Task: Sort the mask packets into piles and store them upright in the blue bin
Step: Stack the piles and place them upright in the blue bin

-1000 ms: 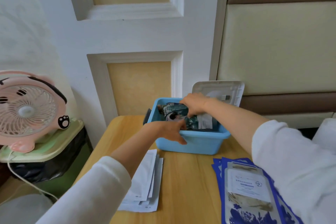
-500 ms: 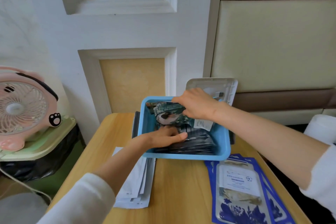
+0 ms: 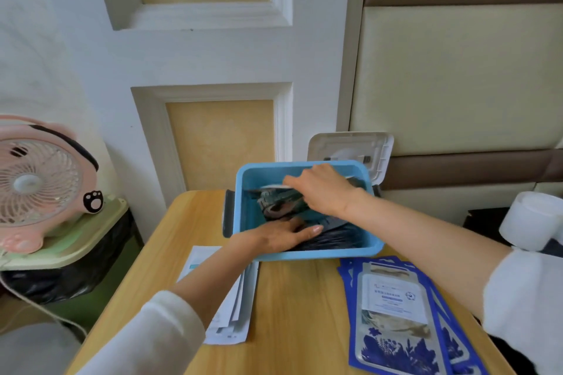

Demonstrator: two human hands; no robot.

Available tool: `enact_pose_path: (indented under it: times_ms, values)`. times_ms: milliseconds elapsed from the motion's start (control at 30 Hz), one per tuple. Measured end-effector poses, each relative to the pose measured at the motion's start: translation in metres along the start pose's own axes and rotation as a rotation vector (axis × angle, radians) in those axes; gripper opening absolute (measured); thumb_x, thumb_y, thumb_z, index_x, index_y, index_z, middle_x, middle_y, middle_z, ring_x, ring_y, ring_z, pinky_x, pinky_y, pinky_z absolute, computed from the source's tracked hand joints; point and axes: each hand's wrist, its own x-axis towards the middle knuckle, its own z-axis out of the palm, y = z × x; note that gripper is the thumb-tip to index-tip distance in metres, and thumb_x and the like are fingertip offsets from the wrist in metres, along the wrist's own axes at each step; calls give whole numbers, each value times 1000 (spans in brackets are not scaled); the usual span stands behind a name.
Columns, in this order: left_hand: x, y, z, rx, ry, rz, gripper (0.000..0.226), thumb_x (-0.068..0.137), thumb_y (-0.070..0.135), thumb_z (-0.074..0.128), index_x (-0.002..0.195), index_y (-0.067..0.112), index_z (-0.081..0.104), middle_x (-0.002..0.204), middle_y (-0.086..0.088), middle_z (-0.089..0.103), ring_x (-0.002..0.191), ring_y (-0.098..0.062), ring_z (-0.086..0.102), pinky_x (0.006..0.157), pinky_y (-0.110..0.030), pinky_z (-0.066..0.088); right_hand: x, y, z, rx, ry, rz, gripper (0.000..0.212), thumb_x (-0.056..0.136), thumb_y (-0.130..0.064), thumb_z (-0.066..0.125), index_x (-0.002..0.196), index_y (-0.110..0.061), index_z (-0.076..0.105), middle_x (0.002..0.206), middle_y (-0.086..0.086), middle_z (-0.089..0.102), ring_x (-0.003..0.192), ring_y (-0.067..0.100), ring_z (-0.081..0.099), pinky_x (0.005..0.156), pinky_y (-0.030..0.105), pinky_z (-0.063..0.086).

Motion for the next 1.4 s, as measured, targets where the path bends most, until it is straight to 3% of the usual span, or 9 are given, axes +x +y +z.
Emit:
enact_pose_path:
  times_ms: [133,333,500,633,700,767,833,967,1400]
  values:
    - [-17,7,-9,65,55,90,65,91,60,35,142,20,35,146,-5,40,132,-23,39,102,-26,30,5,-6,29,285,-315,59,52,84,-16,52,133,-29,39,110,8,63,98,30,58,69,34,38]
    - [-20,5,8,372,731,81,56,89,62,36,114,17,58,105,-4,68,96,-24,63,69,-34,43,13,17,19,648,-443,130,43,85,-26,54,126,-39,51,118,-3,63,104,16,55,88,30,44]
    - [-23,-13,-4,-86,989,155,29,85,40,62,101,15,60,101,2,64,97,-15,56,81,-26,45,3,5,28,590,-150,224,30,94,-39,47,118,-27,60,117,-2,64,109,20,57,88,38,47]
    - [-55,-56,-9,-336,1229,-177,27,89,20,54,114,8,56,116,-8,59,108,-23,53,91,-33,42,-25,-26,17,605,640,83,20,91,-16,52,98,-10,69,94,2,70,89,19,63,78,29,50]
    - [-69,-89,-11,-326,969,-541,41,91,25,49,126,3,47,132,-17,47,123,-32,42,102,-41,36,-38,-66,8,868,684,87,15,88,-9,54,94,-9,68,88,0,70,84,13,63,75,24,50]
    - [-86,-108,-6,-189,564,-782,66,93,42,47,139,-1,29,146,-23,30,134,-36,28,109,-42,28,-55,-111,-5,1384,320,309,19,89,-10,56,105,-9,65,102,4,67,101,16,62,89,31,49]
    - [-101,-111,1,-234,373,-782,80,89,53,50,142,-1,24,147,-19,31,132,-34,34,103,-38,36,-60,-135,-5,1840,-140,639,34,90,-12,56,123,-3,54,123,12,56,123,25,49,103,38,37]
    - [-116,-103,12,-697,323,-679,85,82,51,62,144,9,24,149,-8,31,134,-29,34,102,-44,37,-45,-140,3,2171,-314,1095,15,89,-10,57,102,-10,50,99,5,51,98,27,51,93,44,40]
    - [-149,-75,27,-1153,148,-421,48,82,16,70,121,8,43,117,-5,55,99,-27,56,74,-41,54,-38,-118,21,1679,-689,614,37,75,5,70,110,-5,63,110,11,68,94,25,64,80,32,53]
